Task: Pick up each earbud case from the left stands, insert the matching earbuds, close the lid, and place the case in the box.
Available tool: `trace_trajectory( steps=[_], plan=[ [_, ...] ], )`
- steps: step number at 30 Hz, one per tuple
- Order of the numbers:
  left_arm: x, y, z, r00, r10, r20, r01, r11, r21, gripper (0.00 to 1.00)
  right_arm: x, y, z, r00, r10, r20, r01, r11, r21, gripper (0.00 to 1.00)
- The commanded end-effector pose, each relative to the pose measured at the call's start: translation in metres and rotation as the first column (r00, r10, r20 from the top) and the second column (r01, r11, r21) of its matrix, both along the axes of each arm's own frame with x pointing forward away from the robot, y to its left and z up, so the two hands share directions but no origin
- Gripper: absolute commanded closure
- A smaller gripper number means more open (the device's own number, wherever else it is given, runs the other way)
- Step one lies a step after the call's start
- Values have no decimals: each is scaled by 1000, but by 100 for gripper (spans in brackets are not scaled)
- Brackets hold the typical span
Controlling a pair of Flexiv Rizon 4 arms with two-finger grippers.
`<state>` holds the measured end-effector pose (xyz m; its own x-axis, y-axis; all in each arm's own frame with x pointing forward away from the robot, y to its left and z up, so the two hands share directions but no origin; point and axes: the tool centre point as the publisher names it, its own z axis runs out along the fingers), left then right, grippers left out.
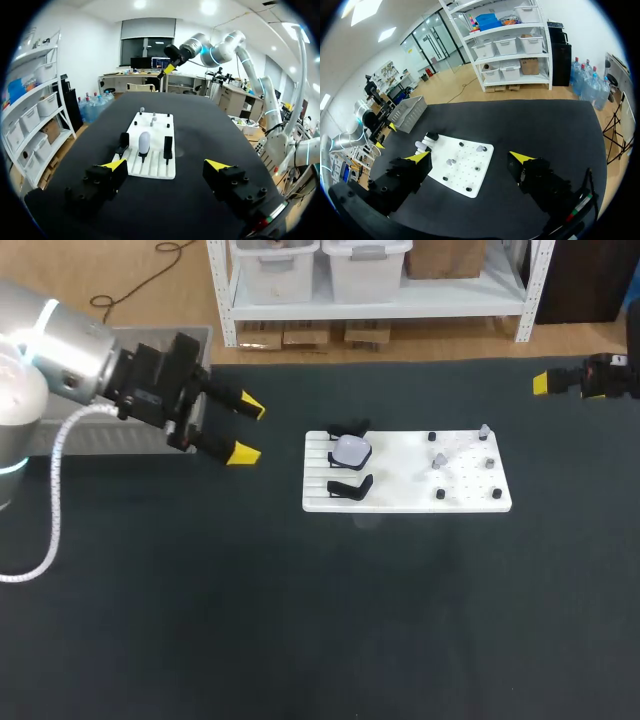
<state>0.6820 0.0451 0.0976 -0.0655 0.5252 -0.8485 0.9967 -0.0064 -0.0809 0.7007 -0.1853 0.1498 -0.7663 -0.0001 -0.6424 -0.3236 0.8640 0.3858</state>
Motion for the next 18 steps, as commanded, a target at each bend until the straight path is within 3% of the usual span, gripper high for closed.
trace_trajectory(
  steps=[1,6,18],
  plan=[
    [13,-13,-15,998,-60,2,60,998,9,0,0,0,0,1000,0,0,0,1000,-1,0],
    [26,-24,-33,997,-73,37,72,997,36,0,0,0,0,1000,0,0,0,1000,-1,0],
    [48,-47,-51,995,-95,-4,95,995,9,0,0,0,0,1000,0,0,0,1000,-1,0]
  ],
)
